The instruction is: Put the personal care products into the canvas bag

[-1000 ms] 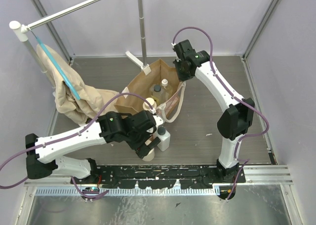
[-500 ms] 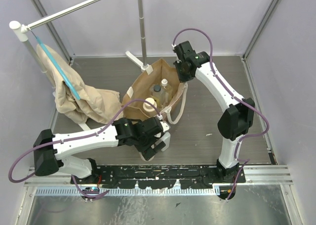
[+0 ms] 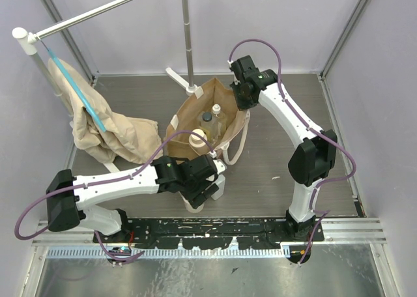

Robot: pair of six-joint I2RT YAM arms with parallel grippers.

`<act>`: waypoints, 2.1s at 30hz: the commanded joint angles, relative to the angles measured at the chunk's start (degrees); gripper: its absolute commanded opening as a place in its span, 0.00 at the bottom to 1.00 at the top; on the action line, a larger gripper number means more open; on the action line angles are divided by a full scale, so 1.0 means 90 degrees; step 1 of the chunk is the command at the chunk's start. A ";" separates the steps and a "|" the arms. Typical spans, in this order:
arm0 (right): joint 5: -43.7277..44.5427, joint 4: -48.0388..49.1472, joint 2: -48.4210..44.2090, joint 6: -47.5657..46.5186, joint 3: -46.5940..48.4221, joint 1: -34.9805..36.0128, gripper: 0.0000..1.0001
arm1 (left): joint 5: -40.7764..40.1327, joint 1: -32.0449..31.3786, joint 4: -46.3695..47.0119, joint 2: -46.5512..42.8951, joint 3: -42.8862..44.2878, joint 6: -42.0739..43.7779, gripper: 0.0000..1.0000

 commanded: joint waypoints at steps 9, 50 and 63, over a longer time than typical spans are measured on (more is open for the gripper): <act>0.0016 0.0012 -0.0137 -0.0220 -0.0096 -0.0036 0.18 | -0.0097 -0.0031 -0.0526 -0.0097 0.0213 -0.0231 0.14; -0.0073 -0.0473 0.0215 -0.0290 0.0457 -0.0071 0.19 | -0.2656 0.0297 0.0731 -0.1238 0.4610 0.2817 0.00; -0.0276 -0.0486 0.0345 -0.0403 0.0695 -0.0076 0.19 | -0.1507 0.1761 0.1383 -0.0435 0.4511 0.2555 0.01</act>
